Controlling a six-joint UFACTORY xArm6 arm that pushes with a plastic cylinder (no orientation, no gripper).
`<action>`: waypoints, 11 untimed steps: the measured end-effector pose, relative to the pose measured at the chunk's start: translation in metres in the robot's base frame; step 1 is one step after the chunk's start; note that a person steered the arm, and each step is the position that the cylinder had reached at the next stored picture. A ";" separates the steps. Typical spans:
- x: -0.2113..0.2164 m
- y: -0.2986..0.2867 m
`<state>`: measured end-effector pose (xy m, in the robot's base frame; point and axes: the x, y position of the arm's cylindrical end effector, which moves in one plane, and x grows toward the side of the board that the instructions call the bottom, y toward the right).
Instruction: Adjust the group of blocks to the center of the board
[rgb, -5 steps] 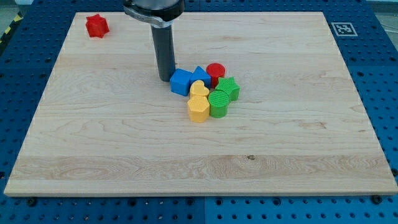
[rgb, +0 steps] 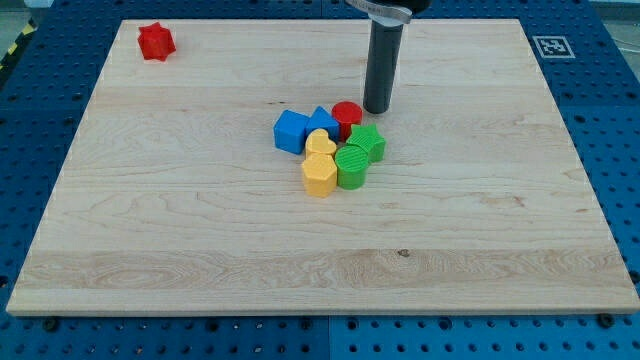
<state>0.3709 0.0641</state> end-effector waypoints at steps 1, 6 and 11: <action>0.002 -0.013; 0.018 -0.029; 0.048 0.001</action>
